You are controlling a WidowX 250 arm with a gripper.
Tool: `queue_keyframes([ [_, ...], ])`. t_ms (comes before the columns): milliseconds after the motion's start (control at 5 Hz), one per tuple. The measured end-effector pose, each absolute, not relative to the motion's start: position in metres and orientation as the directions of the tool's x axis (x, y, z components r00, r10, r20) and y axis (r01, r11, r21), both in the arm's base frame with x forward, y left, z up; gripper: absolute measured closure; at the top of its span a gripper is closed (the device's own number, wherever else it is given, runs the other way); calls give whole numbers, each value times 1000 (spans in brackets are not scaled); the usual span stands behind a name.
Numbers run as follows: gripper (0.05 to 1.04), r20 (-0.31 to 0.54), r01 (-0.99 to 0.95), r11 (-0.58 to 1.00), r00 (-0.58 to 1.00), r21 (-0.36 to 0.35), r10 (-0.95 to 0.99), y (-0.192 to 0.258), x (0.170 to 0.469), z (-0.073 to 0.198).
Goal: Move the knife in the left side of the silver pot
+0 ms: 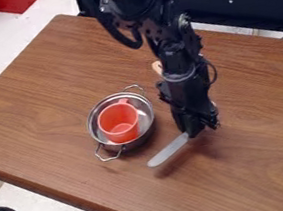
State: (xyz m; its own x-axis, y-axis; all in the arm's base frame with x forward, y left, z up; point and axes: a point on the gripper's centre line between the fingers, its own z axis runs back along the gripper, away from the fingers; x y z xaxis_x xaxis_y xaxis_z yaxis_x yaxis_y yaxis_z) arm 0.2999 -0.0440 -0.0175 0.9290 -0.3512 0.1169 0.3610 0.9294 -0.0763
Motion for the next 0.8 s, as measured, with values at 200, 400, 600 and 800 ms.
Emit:
queue_keyframes([
  [200, 961, 96, 338, 939, 939, -68, -331, -47, 304, 0],
  [400, 961, 62, 325, 945, 945, -45, -322, -40, 307, 18],
  [600, 961, 56, 295, 955, 954, 11, -296, -19, 309, 30],
  [800, 961, 59, 296, 955, 953, 13, -296, 10, 313, 37],
])
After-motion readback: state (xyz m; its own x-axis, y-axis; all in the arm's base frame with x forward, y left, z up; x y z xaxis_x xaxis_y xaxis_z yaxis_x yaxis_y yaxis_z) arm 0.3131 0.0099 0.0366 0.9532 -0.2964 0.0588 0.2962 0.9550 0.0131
